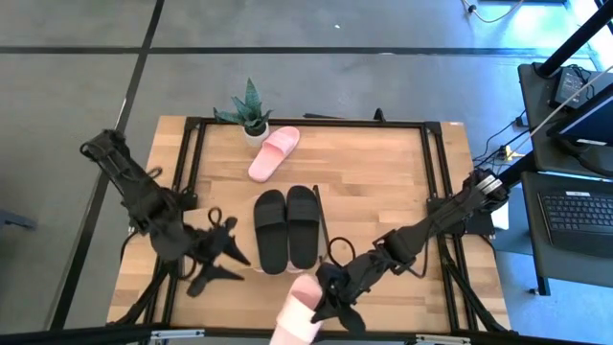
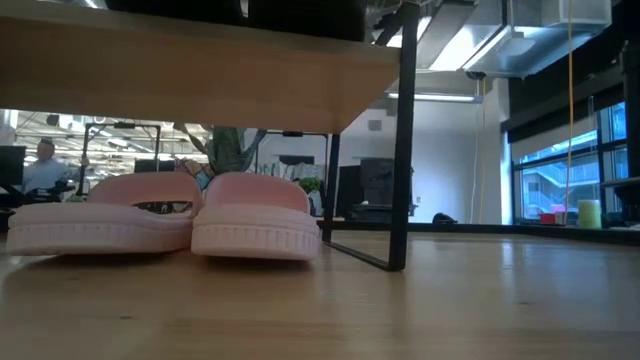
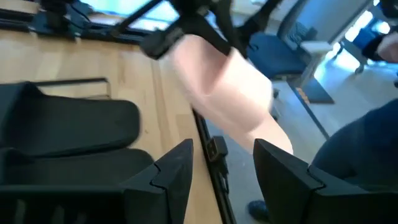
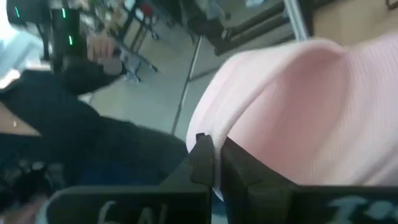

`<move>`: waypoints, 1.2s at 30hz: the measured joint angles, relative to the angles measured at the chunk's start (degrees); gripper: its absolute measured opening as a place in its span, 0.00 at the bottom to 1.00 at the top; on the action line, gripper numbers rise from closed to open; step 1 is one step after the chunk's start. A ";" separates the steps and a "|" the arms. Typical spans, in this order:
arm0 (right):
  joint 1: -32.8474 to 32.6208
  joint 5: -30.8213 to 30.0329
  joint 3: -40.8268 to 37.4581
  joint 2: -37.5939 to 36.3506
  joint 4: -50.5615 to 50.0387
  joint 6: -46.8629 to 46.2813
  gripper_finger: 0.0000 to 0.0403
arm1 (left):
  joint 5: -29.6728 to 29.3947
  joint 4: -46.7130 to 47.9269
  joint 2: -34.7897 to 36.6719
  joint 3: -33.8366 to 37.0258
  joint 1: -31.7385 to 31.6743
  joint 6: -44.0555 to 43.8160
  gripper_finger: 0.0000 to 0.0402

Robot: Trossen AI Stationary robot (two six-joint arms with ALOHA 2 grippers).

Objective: Pick and place slides into the shelf
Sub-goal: Put the pink slide under the shelf

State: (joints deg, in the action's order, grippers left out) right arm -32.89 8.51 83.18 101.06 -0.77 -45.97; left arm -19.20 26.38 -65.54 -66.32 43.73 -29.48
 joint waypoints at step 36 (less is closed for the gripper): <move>0.86 -15.12 -4.72 0.81 16.23 11.41 0.03 | 9.88 -3.34 -11.71 0.01 5.19 -34.90 0.40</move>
State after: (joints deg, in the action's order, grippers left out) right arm -32.03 -6.61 78.46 101.86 15.46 -34.55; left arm -9.33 23.04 -77.25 -66.31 48.93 -64.38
